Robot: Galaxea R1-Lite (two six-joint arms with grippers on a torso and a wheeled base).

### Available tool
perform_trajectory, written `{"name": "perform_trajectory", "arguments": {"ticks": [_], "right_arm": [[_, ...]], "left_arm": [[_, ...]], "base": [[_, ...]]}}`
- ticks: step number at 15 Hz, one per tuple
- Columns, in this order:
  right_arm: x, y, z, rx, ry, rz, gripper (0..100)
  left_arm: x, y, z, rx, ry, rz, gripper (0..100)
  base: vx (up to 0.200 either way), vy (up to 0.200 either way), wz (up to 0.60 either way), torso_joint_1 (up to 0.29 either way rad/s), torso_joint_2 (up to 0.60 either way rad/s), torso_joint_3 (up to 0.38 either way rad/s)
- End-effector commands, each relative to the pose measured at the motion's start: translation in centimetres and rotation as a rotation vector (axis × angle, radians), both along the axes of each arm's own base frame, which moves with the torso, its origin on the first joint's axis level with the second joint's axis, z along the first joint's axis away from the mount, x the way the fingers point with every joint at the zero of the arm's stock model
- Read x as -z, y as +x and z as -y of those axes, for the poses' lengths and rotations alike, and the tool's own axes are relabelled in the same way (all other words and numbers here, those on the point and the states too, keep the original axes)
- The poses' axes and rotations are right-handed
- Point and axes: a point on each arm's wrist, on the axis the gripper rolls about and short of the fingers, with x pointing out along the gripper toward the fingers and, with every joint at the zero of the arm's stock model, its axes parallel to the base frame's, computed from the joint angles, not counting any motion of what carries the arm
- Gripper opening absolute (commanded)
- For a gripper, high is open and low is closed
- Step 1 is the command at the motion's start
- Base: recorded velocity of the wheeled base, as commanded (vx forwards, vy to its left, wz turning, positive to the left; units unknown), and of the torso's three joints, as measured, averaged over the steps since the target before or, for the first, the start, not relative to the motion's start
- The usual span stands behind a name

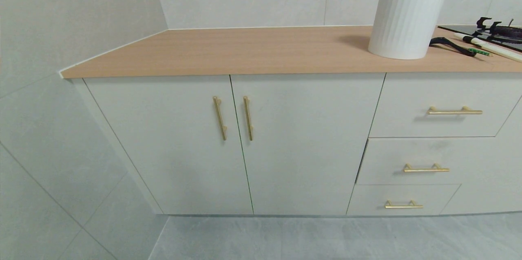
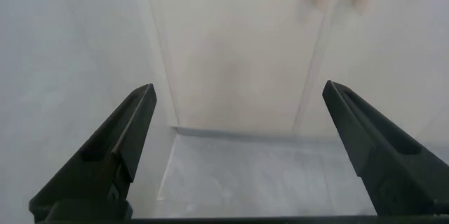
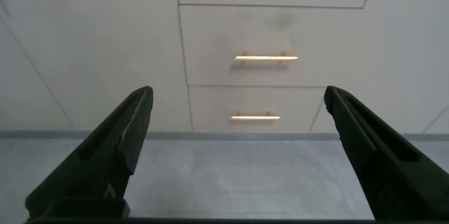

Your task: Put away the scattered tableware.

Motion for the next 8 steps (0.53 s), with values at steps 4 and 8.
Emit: {"name": "perform_trajectory", "arguments": {"ticks": [4, 8], "right_arm": [[0.11, 0.03, -0.01, -0.006, 0.033, -0.009, 100], [0.11, 0.03, 0.0, -0.005, 0.036, -0.009, 100]], "left_arm": [[0.05, 0.02, 0.01, 0.004, 0.006, -0.002, 100], [0.05, 0.02, 0.01, 0.003, -0.022, -0.001, 100]], "base": [[0.0, 0.0, 0.0, 0.0, 0.0, 0.0], [0.0, 0.0, 0.0, 0.0, 0.0, 0.0]]}}
